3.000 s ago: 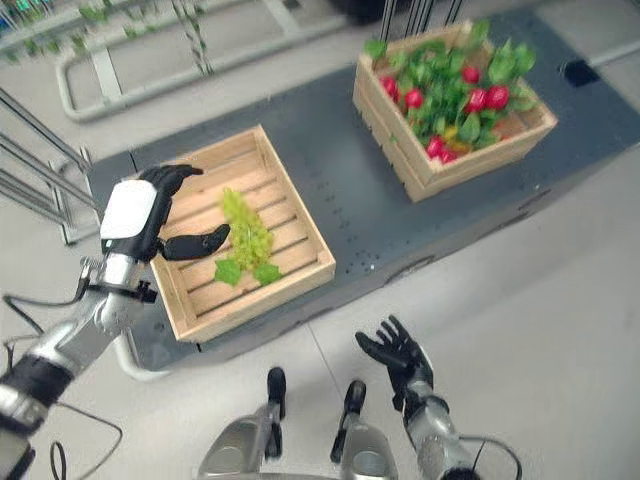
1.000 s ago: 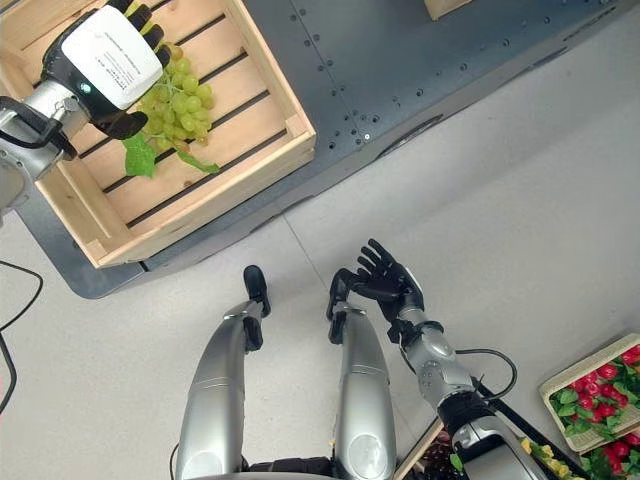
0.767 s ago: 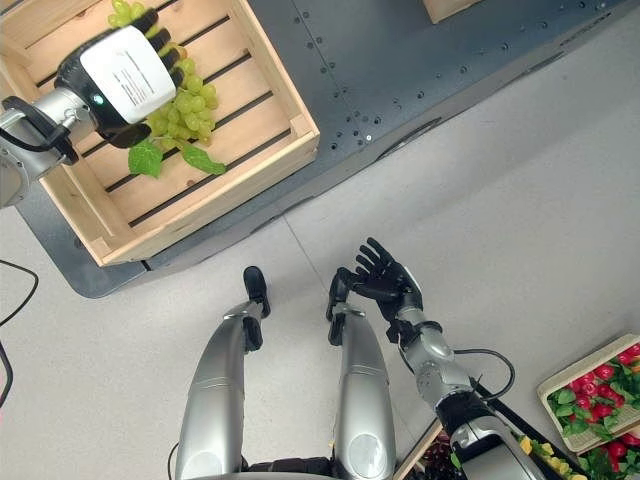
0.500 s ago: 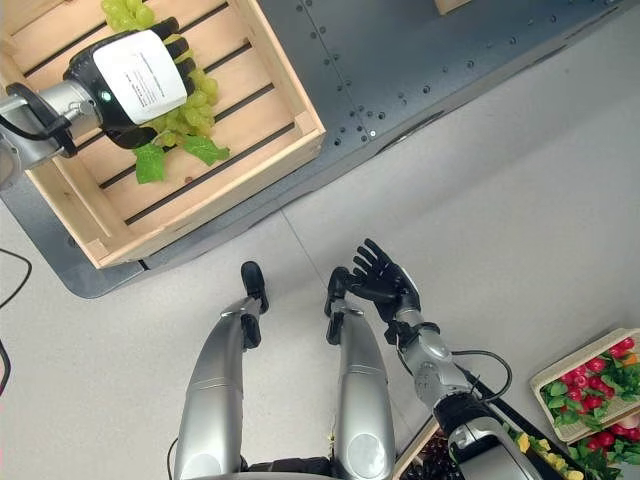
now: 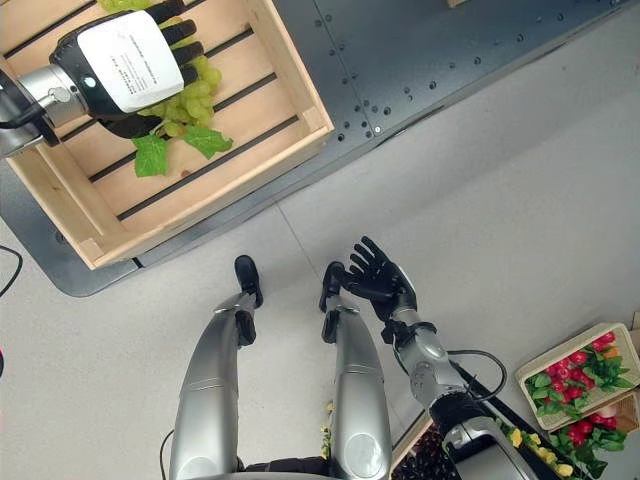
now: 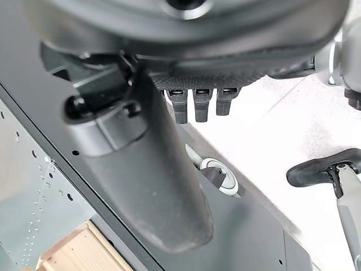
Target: Pick up the fruits from the basket on one side to the basket on the other side
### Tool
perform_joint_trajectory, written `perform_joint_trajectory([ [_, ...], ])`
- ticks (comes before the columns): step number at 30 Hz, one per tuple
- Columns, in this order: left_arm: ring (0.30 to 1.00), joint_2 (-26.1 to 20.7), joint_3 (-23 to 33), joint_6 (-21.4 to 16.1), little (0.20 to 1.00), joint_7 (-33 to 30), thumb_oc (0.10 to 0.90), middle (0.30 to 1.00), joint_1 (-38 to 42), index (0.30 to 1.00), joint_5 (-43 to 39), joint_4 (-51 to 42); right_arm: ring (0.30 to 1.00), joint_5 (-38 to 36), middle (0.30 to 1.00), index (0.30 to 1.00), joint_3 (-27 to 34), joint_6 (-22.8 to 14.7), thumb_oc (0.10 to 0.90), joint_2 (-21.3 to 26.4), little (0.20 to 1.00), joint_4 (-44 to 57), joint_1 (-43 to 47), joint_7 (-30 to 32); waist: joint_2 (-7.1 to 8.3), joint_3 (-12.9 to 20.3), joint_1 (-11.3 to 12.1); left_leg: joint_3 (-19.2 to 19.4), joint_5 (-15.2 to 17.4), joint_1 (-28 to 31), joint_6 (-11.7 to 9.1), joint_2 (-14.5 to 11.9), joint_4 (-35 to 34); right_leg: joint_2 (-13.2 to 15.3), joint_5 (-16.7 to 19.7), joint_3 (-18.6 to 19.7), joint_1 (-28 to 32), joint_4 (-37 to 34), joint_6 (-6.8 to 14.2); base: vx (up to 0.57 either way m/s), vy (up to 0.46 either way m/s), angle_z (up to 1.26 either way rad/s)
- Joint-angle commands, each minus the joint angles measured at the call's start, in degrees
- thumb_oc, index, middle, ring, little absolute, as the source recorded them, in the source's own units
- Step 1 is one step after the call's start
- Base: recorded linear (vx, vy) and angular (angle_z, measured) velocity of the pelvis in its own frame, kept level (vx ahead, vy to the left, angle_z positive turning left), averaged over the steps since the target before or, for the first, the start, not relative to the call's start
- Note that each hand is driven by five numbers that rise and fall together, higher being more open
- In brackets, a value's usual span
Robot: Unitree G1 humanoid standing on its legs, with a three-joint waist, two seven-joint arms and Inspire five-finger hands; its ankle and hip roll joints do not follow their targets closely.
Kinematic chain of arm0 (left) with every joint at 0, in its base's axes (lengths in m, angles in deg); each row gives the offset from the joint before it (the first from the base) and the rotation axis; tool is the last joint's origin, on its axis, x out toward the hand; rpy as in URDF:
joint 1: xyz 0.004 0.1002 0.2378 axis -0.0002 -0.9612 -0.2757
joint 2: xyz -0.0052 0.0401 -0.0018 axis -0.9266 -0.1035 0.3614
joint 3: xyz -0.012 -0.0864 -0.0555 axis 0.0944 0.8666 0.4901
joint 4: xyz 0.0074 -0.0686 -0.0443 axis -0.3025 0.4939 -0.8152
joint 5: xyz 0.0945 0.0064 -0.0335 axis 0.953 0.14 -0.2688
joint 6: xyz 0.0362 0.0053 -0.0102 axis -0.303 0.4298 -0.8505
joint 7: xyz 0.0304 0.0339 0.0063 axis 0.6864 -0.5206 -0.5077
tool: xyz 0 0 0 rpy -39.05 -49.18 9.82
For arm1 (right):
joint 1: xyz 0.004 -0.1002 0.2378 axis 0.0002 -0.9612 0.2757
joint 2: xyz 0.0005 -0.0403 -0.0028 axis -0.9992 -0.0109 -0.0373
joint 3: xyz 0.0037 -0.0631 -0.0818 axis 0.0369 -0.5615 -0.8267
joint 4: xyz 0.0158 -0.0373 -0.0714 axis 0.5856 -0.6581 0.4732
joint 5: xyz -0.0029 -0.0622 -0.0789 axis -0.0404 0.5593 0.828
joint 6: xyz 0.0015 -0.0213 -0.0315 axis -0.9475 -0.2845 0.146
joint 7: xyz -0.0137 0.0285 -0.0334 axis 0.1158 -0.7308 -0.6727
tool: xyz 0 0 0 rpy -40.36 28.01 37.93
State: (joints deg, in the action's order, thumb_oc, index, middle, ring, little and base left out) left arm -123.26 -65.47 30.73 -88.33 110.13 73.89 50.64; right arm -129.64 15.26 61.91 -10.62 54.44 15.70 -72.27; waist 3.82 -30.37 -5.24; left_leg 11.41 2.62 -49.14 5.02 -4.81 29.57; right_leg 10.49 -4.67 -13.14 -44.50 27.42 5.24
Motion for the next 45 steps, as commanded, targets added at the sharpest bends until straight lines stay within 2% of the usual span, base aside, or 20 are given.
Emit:
perform_joint_trajectory([
  [1,0.9,-0.33,1.17,4.44,0.9,7.88,0.8,0.9,2.73,0.9,-4.18,2.88,0.9,-3.07,0.9,0.9,0.78,-3.43,0.8,1.7,0.9,4.94,-0.87,-2.7,-0.27,0.57,0.28,2.76,4.19,5.36,-2.47,-0.13,-6.27,0.66,6.18,-0.19,-0.42,-3.02,0.61,0.0,0.0,0.0],
  [4,0.9,-0.15,1.02,6.0,0.9,12.87,0.8,0.9,2.33,0.9,-6.83,3.15,0.9,-3.71,0.9,0.9,0.9,-4.17,0.8,1.83,0.9,6.08,-0.99,-2.44,-0.14,0.57,0.18,2.65,4.06,5.1,-2.45,0.06,-6.7,0.63,6.62,-0.11,-0.82,-3.37,0.77,0.0,0.0,0.0],
  [5,0.665,-0.14,0.99,6.4,0.665,14.38,0.643,0.665,2.24,0.665,-7.6,3.35,0.9,-3.94,0.9,0.9,0.97,-4.41,0.8,1.88,0.9,6.57,-1.0,-2.36,-0.02,0.57,0.15,2.72,3.98,5.16,-2.47,0.09,-7.06,0.55,6.8,-0.15,-0.73,-3.8,0.85,0.0,0.0,0.0],
  [7,0.533,-0.13,0.82,6.96,0.533,16.94,0.555,0.533,1.84,0.533,-8.98,3.53,0.9,-4.29,0.9,0.9,1.15,-4.77,0.8,2.06,0.9,7.4,-1.06,-2.46,0.14,0.57,0.02,2.89,3.92,5.35,-2.47,0.11,-7.33,0.37,6.91,-0.21,-0.53,-4.07,0.88,0.0,0.0,0.0],
  [8,0.3,-0.16,0.8,6.91,0.3,18.12,0.4,0.3,1.52,0.3,-9.48,3.74,0.9,-4.29,0.9,0.9,1.34,-5.12,0.8,2.22,0.9,8.17,-1.22,-2.43,0.15,0.57,-0.08,3.09,3.94,5.55,-2.44,0.12,-7.47,0.34,6.93,-0.23,-0.42,-4.11,0.88,0.0,0.0,0.0],
  [11,0.3,-0.32,1.13,6.45,0.3,19.17,0.4,0.3,0.78,0.3,-10.09,3.33,0.9,-4.26,0.9,0.9,1.97,-5.46,0.8,2.52,0.9,9.59,-1.44,-2.31,0.07,0.57,-0.22,3.34,3.94,5.8,-2.41,0.14,-7.6,0.35,7.04,-0.16,-0.35,-3.97,0.88,-0.02,0.016,-0.05],
  [13,0.3,-0.21,1.07,5.21,0.3,19.36,0.4,0.3,-0.16,0.3,-10.28,3.07,0.9,-4.15,0.9,0.9,2.17,-5.86,0.8,2.39,0.9,10.62,-2.65,-1.94,0.01,0.57,-0.19,2.95,4.9,7.95,-2.91,0.27,-7.87,0.29,6.38,-0.01,1.76,-4.05,1.59,0.01,0.005,-0.02],
  [19,0.3,-0.67,1.3,1.07,0.3,18.03,0.4,0.3,-0.18,0.3,-11.29,2.9,0.9,-4.35,0.9,0.9,4.14,-6.52,0.8,2.66,0.9,13.85,-3.78,-0.47,-0.45,0.57,-0.43,3.1,5.34,9.49,-2.72,0.53,-7.87,0.44,6.18,0.09,2.92,-3.39,1.51,0.0,-0.002,-0.05],
  [24,0.3,-1.06,3.22,-1.69,0.3,12.31,0.4,0.3,-1.82,0.3,-13.49,2.95,0.9,-4.11,0.9,0.9,5.71,-5.92,0.8,2.99,0.9,14.49,-4.25,-0.12,-0.8,0.57,-0.42,3.19,6.02,11.74,-2.38,0.71,-7.55,0.58,5.73,0.36,4.78,-2.96,1.45,0.0,-0.001,-0.02],
  [29,0.3,-1.15,5.5,-2.9,0.3,8.79,0.4,0.3,-4.31,0.3,-15.6,3.31,0.9,-3.75,0.9,0.9,6.28,-4.4,0.8,2.97,0.9,14.56,-3.58,0.38,-1.13,0.57,-0.15,3.05,6.5,14.07,-2.36,0.92,-7.06,0.62,5.19,0.51,7.08,-2.8,1.28,0.0,0.0,0.0],
  [33,0.3,-1.3,8.93,-2.5,0.3,5.03,0.4,0.3,-7.27,0.3,-23.94,3.06,0.9,-3.67,0.9,0.9,6.21,-3.56,0.8,2.81,0.9,14.66,-3.84,0.58,-1.39,0.57,0.19,3.16,6.62,16.91,-2.39,1.09,-7.42,0.91,4.96,0.61,9.63,-3.01,1.28,0.0,0.0,0.0],
  [37,0.3,-1.26,15.19,-3.02,0.3,1.52,0.4,0.3,-12.34,0.3,-33.92,2.61,0.9,-2.42,0.9,0.9,6.13,-3.55,0.8,1.74,0.9,15.24,-4.96,0.44,-1.71,0.57,0.59,3.21,6.84,20.26,-2.38,1.4,-8.0,1.22,4.74,0.79,12.56,-3.35,1.41,0.0,-0.017,-0.06],
  [38,0.3,-0.96,18.95,-4.09,0.3,0.62,0.4,0.3,-14.76,0.3,-38.88,2.95,0.9,-1.76,0.9,0.9,6.28,-3.56,0.8,1.02,0.9,15.39,-5.59,0.24,-1.76,0.57,0.79,3.25,7.03,21.97,-2.37,1.54,-8.27,1.45,4.69,0.81,14.09,-3.54,1.47,0.01,-0.026,-0.07],
  [40,0.3,-0.53,23.16,-5.04,0.3,0.13,0.4,0.3,-17.6,0.3,-42.49,2.89,0.9,-1.02,0.9,0.9,6.37,-3.33,0.8,0.21,0.9,15.51,-6.22,0.02,-1.78,0.57,0.97,3.2,7.05,23.56,-2.4,1.69,-8.68,1.57,4.74,0.86,15.56,-3.9,1.49,0.01,-0.034,-0.04],
  [44,0.3,2.25,38.72,-9.22,0.3,-0.21,0.4,0.3,-27.76,0.3,-51.82,0.51,0.9,2.86,0.9,0.9,5.89,-3.38,0.8,-2.45,0.9,16.69,-8.66,-0.27,-1.82,0.57,1.44,2.87,6.74,29.73,-2.74,2.15,-11.14,1.85,4.64,0.8,21.58,-6.63,1.7,0.03,-0.059,-0.04],
  [45,0.3,2.78,41.02,-9.66,0.3,0.14,0.4,0.3,-28.99,0.3,-53.22,-0.15,0.9,3.4,0.9,0.9,5.93,-3.37,0.8,-2.82,0.9,16.83,-9.03,-0.34,-1.86,0.57,1.6,2.87,6.64,30.84,-2.81,2.19,-11.67,1.91,4.55,0.7,22.67,-7.26,1.75,0.03,-0.055,-0.04],
])
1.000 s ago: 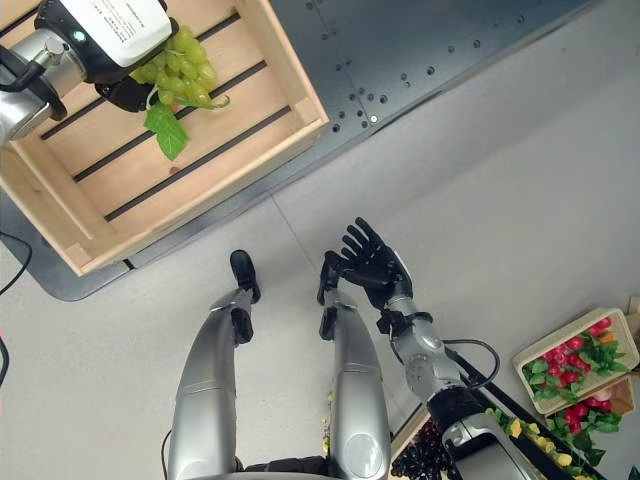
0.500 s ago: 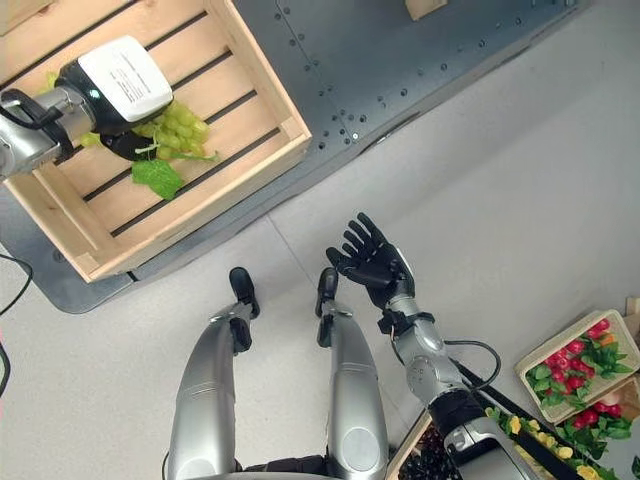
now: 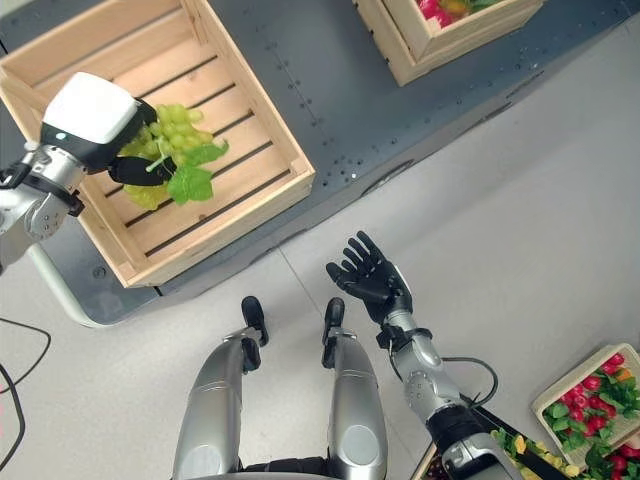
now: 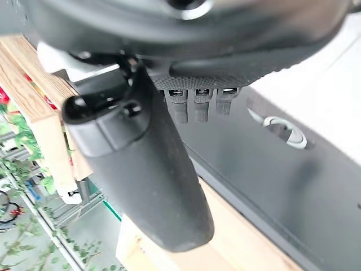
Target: Pick up the fruits from the basket on one side to the basket on the other side
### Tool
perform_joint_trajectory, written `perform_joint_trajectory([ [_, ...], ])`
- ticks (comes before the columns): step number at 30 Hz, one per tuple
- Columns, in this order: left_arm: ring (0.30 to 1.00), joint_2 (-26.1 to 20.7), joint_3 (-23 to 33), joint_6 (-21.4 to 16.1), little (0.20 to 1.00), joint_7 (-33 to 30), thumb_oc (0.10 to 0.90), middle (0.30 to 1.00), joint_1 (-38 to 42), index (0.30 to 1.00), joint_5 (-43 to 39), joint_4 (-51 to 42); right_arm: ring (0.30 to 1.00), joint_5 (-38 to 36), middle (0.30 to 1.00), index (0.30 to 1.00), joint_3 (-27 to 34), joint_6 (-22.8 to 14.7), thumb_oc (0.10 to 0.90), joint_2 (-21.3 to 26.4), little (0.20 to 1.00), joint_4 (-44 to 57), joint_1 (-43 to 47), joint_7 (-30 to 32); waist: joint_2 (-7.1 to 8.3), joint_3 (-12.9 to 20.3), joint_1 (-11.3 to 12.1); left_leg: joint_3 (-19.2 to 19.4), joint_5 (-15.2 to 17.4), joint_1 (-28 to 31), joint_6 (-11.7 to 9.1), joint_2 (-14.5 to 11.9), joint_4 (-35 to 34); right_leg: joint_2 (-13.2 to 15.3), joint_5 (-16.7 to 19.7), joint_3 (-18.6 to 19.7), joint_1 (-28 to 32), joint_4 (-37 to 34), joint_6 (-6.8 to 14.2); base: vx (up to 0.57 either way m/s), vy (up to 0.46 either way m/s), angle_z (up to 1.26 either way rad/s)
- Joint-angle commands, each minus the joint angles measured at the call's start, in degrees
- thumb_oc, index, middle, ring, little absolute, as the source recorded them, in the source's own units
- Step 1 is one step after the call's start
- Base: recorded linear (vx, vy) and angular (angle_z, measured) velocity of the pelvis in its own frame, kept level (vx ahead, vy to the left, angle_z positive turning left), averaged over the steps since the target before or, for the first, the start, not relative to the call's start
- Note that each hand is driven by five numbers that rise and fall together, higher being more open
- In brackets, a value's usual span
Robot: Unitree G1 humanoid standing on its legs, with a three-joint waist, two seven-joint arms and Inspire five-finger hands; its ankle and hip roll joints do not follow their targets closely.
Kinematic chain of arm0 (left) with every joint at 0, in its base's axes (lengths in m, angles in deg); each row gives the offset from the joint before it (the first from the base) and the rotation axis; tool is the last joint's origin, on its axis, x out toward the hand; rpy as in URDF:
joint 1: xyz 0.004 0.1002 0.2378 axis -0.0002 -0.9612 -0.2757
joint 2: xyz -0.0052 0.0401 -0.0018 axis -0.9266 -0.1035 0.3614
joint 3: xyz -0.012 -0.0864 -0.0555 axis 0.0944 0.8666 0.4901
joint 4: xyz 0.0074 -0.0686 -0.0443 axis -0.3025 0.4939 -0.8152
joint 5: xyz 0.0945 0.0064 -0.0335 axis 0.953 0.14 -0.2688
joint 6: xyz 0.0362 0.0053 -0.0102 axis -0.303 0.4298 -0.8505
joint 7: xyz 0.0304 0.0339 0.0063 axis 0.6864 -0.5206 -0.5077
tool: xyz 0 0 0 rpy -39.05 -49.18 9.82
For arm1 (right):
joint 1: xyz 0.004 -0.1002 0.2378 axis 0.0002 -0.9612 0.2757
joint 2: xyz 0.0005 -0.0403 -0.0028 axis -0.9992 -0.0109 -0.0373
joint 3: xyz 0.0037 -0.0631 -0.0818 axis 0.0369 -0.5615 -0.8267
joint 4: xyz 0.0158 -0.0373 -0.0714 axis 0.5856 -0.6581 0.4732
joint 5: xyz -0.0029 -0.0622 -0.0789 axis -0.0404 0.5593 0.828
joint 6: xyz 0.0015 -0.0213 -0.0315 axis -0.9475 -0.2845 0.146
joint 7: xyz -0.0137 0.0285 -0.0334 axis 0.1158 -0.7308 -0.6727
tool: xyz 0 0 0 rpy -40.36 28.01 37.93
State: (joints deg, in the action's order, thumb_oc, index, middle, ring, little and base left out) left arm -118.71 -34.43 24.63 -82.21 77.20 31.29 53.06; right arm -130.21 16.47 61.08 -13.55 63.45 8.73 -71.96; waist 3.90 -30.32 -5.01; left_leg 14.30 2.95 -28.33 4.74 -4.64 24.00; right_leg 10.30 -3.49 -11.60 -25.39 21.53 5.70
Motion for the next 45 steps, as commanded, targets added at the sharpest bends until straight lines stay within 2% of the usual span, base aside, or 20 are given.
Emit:
perform_joint_trajectory([
  [1,0.3,-0.84,13.35,-4.75,0.3,-5.72,0.4,0.3,1.77,0.3,-13.12,-3.3,0.9,4.6,0.9,0.9,4.56,-2.33,0.8,-0.19,0.9,8.17,-2.53,-0.63,-2.14,0.53,1.31,-0.02,6.1,12.06,-2.72,2.14,-7.21,2.11,3.2,-1.05,5.58,-2.5,1.37,0.02,-0.045,-0.03],
  [5,0.3,1.29,19.52,-6.31,0.3,-4.92,0.4,0.3,-2.38,0.3,-17.58,-5.43,0.9,6.22,0.9,0.9,4.67,-1.83,0.8,-0.91,0.9,8.35,-3.51,-1.29,-2.65,0.69,1.34,-0.11,5.66,16.37,-3.18,2.41,-9.35,2.21,2.33,-1.45,10.37,-5.34,1.34,0.02,-0.039,-0.05],
  [8,0.3,4.34,22.83,-7.23,0.3,-3.19,0.4,0.3,-5.19,0.3,-24.11,-7.37,0.9,7.89,0.9,0.9,3.7,-2.3,0.8,-0.89,0.9,7.82,-4.39,-2.23,-3.57,3.83,1.24,-0.25,4.97,20.81,-3.66,2.66,-13.09,2.55,1.55,-2.28,14.83,-8.35,1.4,0.07,-0.058,-0.02],
  [15,0.3,10.1,26.17,-9.75,0.3,0.16,0.4,0.3,-11.11,0.3,-32.19,-10.73,0.9,15.25,0.9,0.9,1.09,-3.82,0.8,-0.7,0.9,8.03,-4.72,-2.31,-4.8,10.15,1.34,-0.89,3.05,27.65,-5.0,2.88,-20.3,1.57,1.33,-3.63,22.59,-15.42,1.41,0.08,-0.089,0.02],
  [16,0.3,11.75,26.91,-9.7,0.3,2.33,0.4,0.3,-12.7,0.3,-35.7,-11.85,0.9,16.06,0.9,0.9,0.15,-3.5,0.8,-0.09,0.9,8.39,-4.68,-1.83,-5.07,12.27,1.46,-1.13,2.65,29.33,-5.32,2.78,-21.72,1.25,1.53,-4.14,24.56,-17.23,1.42,0.11,-0.12,0.01],
  [20,0.3,16.66,28.77,-10.31,0.3,5.99,0.4,0.3,-16.57,0.3,-43.11,-14.09,0.9,16.19,0.9,0.9,-1.14,-3.22,0.8,-0.11,0.9,8.87,-3.38,-1.76,-5.39,16.12,1.8,-1.67,1.84,32.42,-5.99,2.42,-24.45,0.44,1.97,-4.85,28.39,-20.83,1.46,0.09,-0.13,0.03],
  [23,0.3,20.56,29.51,-9.44,0.3,9.81,0.4,0.3,-18.82,0.3,-47.63,-16.37,0.9,16.43,0.9,0.9,-2.12,-2.58,0.8,-1.33,0.9,9.96,-1.88,-1.6,-5.51,18.86,2.27,-2.08,1.11,34.46,-6.59,2.14,-26.36,-0.19,2.62,-5.47,30.96,-23.39,1.39,0.07,-0.133,0.03],
  [27,0.3,23.09,28.56,-9.07,0.3,12.62,0.4,0.3,-19.84,0.3,-48.9,-17.95,0.9,17.42,0.9,0.9,-3.1,-0.16,0.8,-1.83,0.9,10.82,1.23,0.31,-5.73,21.4,2.64,-1.99,0.19,36.42,-7.2,1.53,-28.29,-0.7,3.02,-6.16,33.2,-25.16,0.97,0.03,-0.098,0.07],
  [28,0.3,24.0,27.96,-8.43,0.3,13.73,0.4,0.3,-20.63,0.3,-49.17,-19.93,0.9,15.09,0.9,0.9,-2.81,2.36,0.8,-1.5,0.9,11.93,3.24,0.73,-5.73,22.31,2.93,-1.89,-0.61,36.99,-7.37,1.18,-29.0,-1.04,3.73,-7.02,34.35,-26.29,0.51,-0.01,-0.103,0.0],
  [29,0.3,24.36,27.86,-8.29,0.3,14.46,0.4,0.3,-21.01,0.3,-49.13,-20.79,0.9,14.46,0.9,0.9,-2.57,3.13,0.8,-1.78,0.9,12.19,3.89,0.6,-5.74,22.68,3.03,-2.04,-0.6,37.14,-7.54,0.97,-29.0,-1.21,3.66,-7.27,34.86,-26.49,0.38,-0.01,-0.101,0.0],
  [35,0.3,26.16,26.23,-6.75,0.3,17.29,0.4,0.3,-21.46,0.3,-49.71,-24.28,0.9,13.1,0.9,0.9,-2.29,7.7,0.8,-1.89,0.9,14.84,6.71,1.31,-5.66,24.41,3.21,-3.67,-0.8,37.15,-8.19,0.37,-29.0,-2.0,2.73,-7.69,36.28,-26.53,-0.33,0.02,-0.058,0.02],
  [45,0.3,27.22,20.54,-5.65,0.3,21.67,0.4,0.3,-20.62,0.3,-47.36,-25.86,0.9,10.55,0.9,0.9,-3.17,14.67,0.8,-0.53,0.9,16.75,13.23,2.2,-4.84,25.98,3.63,-3.05,-0.81,38.63,-8.33,-0.45,-29.0,-2.42,2.01,-7.46,37.62,-26.53,-0.76,0.03,-0.048,-0.01],
])
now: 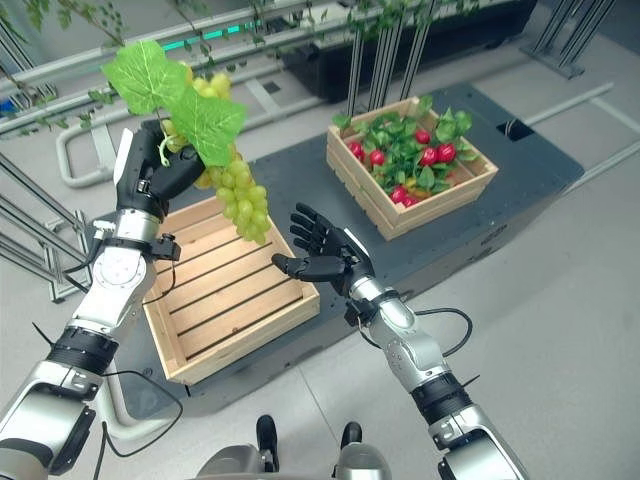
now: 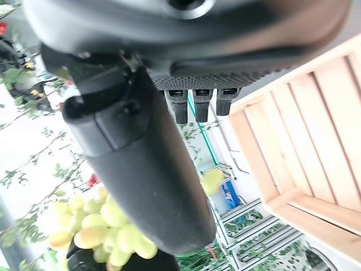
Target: Pick up the fruits from the basket on one side to the basket on the other side
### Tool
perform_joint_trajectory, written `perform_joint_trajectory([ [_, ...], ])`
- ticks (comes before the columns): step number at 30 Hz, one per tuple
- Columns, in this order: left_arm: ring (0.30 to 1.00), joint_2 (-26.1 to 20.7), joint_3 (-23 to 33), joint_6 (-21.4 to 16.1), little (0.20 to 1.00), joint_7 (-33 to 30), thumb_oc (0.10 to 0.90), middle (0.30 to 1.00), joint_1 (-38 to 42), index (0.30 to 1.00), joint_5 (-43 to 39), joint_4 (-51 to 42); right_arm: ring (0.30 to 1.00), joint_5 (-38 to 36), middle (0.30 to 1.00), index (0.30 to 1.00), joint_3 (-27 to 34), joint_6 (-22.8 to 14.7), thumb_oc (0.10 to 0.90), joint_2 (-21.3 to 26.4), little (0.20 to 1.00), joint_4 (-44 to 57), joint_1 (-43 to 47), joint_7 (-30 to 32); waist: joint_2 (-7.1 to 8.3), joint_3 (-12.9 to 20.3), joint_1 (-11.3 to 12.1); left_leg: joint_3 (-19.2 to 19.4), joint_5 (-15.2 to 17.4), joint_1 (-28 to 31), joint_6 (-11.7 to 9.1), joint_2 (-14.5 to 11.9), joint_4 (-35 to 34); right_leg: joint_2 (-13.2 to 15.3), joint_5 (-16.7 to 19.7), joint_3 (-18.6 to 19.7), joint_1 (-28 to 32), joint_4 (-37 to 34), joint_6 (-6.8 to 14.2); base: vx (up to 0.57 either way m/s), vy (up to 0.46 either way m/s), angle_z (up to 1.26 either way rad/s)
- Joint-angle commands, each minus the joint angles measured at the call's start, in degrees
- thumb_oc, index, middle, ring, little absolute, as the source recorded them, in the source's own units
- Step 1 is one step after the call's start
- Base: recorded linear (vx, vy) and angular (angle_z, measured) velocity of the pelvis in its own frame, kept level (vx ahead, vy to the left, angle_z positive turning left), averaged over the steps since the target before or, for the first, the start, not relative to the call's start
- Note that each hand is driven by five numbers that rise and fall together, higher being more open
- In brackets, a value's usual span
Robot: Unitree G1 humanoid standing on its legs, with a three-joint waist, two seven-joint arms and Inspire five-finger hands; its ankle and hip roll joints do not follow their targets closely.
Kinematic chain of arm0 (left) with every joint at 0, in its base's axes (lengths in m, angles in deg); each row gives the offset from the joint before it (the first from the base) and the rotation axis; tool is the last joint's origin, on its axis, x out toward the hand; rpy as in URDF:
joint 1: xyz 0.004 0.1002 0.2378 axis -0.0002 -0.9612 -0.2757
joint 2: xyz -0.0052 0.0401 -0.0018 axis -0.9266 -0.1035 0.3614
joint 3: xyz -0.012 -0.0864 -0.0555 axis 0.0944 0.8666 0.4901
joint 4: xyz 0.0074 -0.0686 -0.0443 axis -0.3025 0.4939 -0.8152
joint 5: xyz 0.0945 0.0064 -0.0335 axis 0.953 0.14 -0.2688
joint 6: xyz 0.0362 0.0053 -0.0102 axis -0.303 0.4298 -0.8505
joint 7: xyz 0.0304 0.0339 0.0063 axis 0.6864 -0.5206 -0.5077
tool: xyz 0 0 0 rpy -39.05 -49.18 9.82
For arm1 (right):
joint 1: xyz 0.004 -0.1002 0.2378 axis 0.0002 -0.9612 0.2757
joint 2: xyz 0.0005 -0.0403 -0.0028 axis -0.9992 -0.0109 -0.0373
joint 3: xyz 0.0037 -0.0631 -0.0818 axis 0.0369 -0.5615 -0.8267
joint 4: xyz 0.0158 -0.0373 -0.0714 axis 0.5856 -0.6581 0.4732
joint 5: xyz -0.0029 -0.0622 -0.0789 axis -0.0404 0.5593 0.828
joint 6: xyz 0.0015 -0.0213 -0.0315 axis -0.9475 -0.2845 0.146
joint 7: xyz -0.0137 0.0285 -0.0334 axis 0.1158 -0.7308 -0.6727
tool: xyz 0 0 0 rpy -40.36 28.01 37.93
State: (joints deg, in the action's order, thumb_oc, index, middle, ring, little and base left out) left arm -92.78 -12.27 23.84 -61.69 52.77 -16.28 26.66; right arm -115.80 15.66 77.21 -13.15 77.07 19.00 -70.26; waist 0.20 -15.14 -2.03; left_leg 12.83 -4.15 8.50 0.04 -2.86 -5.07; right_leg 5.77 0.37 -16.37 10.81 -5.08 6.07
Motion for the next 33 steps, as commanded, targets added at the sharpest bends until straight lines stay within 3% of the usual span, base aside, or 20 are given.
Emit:
perform_joint_trajectory([
  [1,0.3,1.59,-2.54,-5.16,0.3,1.77,0.4,0.3,3.95,0.3,0.07,0.51,0.9,-4.28,0.9,0.9,-2.83,-0.9,0.8,-1.26,0.9,3.14,3.48,0.75,-1.04,10.97,0.75,-1.61,6.36,1.89,-3.59,-2.26,0.07,2.11,-1.92,-2.62,1.5,0.08,-1.1,0.03,-0.035,-0.01],
  [18,0.3,3.49,-9.36,-6.57,0.3,8.74,0.4,0.3,4.65,0.3,1.81,-2.82,0.9,-13.1,0.9,0.9,-5.87,0.51,0.8,-6.25,0.9,3.71,7.91,2.33,-0.74,11.97,1.7,-1.45,6.88,2.52,-3.44,-2.66,0.07,2.24,-2.04,-2.28,1.79,0.08,-0.71,0.01,-0.01,-0.01],
  [33,0.3,0.18,-11.38,-6.4,0.3,11.17,0.4,0.3,2.66,0.3,7.17,-0.83,0.9,-13.65,0.9,0.9,-4.82,-3.11,0.8,-5.69,0.9,5.05,8.56,3.99,-0.79,12.2,2.0,-1.13,6.8,2.37,-3.42,-2.98,0.07,2.51,-1.79,-2.21,1.4,0.08,-0.37,0.0,0.0,0.0],
])
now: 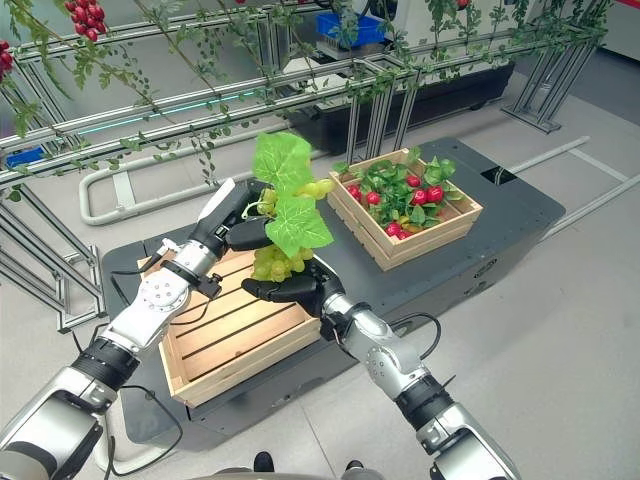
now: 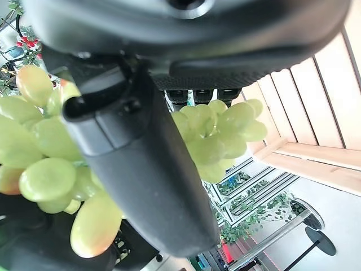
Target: Pick up the fruits from the basket on one side to the basket on the other side
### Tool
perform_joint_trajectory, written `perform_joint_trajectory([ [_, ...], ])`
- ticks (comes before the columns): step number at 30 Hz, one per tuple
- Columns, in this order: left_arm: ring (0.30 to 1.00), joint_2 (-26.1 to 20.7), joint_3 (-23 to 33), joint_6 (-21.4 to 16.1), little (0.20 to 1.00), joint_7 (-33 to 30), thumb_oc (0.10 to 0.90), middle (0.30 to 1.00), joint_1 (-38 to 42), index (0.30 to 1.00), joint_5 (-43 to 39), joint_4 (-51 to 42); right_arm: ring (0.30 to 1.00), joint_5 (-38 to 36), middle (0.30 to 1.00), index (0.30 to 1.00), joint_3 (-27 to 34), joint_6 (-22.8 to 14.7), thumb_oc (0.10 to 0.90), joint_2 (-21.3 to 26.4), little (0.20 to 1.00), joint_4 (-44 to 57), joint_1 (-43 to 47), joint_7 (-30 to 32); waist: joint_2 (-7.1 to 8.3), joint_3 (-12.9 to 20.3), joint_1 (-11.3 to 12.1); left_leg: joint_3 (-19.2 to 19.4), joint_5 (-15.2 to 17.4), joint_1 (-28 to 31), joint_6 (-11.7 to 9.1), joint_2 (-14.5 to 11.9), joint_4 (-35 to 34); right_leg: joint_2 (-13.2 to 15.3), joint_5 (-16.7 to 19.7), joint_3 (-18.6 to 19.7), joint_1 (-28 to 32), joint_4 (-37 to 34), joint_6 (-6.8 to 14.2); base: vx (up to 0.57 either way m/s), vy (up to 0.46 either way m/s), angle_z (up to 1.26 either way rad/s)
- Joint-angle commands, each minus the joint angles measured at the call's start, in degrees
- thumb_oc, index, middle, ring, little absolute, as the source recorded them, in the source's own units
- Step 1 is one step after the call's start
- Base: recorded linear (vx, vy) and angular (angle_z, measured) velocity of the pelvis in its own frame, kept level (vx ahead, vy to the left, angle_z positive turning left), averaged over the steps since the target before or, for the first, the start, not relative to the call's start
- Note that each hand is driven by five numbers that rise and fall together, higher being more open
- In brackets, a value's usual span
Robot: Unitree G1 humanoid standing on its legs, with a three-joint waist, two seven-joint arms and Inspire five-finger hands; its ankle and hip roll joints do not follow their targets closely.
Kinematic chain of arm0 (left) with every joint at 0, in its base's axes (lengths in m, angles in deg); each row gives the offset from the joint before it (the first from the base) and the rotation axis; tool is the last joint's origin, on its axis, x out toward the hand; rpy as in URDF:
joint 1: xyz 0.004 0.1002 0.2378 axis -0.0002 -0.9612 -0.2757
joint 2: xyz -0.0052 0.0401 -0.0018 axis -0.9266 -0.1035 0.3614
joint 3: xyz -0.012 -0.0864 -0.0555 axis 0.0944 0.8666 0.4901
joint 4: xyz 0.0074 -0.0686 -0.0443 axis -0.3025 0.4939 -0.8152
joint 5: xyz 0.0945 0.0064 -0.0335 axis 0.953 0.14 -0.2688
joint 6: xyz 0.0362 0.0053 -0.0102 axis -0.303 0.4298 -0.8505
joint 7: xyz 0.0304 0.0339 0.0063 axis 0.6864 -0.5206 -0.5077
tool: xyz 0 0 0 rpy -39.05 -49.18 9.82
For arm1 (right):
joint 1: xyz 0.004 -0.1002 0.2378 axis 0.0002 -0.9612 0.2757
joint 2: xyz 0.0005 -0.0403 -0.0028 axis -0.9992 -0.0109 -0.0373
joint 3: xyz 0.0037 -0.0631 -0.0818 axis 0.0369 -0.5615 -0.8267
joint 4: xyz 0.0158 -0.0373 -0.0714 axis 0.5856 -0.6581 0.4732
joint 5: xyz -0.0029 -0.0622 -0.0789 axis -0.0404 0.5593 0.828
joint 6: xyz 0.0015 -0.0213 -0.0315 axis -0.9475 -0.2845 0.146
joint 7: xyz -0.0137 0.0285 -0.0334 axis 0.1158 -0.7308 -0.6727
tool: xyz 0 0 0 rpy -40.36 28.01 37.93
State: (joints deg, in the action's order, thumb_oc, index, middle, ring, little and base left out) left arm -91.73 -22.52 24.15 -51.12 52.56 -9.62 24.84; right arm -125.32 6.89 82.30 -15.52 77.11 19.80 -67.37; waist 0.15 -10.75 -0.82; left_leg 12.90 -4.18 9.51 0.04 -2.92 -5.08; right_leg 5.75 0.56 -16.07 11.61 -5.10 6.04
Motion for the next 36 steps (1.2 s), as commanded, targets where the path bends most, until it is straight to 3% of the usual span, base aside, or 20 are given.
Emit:
perform_joint_trajectory([
  [1,0.3,-0.93,-1.12,-6.69,0.3,0.63,0.4,0.3,2.82,0.3,0.52,1.04,0.9,-4.16,0.9,0.9,3.99,-8.17,0.8,-3.28,0.9,5.03,7.76,1.1,-0.75,7.8,0.79,-1.19,6.83,1.37,-3.41,-2.93,0.08,2.54,-1.98,-2.5,0.6,0.1,-0.35,0.0,0.0,0.0],
  [12,0.3,-2.65,1.49,-7.8,0.3,-0.93,0.4,0.3,-0.05,0.3,1.87,5.72,0.9,-5.68,0.9,0.9,5.11,-8.88,0.8,-1.73,0.9,5.11,6.26,-0.5,-0.7,7.72,0.84,-1.19,6.62,1.24,-3.43,-3.01,0.08,2.66,-1.93,-2.31,0.46,0.1,-0.29,0.0,0.0,0.0],
  [27,0.3,-0.7,4.19,-9.74,0.3,-4.41,0.4,0.3,-0.67,0.3,-0.62,7.73,0.9,-5.64,0.9,0.9,4.83,-7.73,0.8,-2.05,0.9,4.5,5.25,-2.01,-0.29,7.61,0.98,-2.0,6.58,0.92,-3.38,-2.96,0.08,2.61,-2.12,-2.23,0.38,0.1,-0.49,0.0,0.0,0.0],
  [36,0.3,2.93,4.58,-10.97,0.3,-5.65,0.4,0.3,-0.05,0.3,-2.68,7.14,0.9,-12.32,0.9,0.9,4.1,-6.69,0.8,-4.78,0.9,4.71,6.01,-4.43,0.09,7.51,1.24,-2.67,6.75,1.01,-3.3,-2.97,0.08,2.44,-2.35,-2.24,0.68,0.1,-0.73,0.0,0.0,0.0],
])
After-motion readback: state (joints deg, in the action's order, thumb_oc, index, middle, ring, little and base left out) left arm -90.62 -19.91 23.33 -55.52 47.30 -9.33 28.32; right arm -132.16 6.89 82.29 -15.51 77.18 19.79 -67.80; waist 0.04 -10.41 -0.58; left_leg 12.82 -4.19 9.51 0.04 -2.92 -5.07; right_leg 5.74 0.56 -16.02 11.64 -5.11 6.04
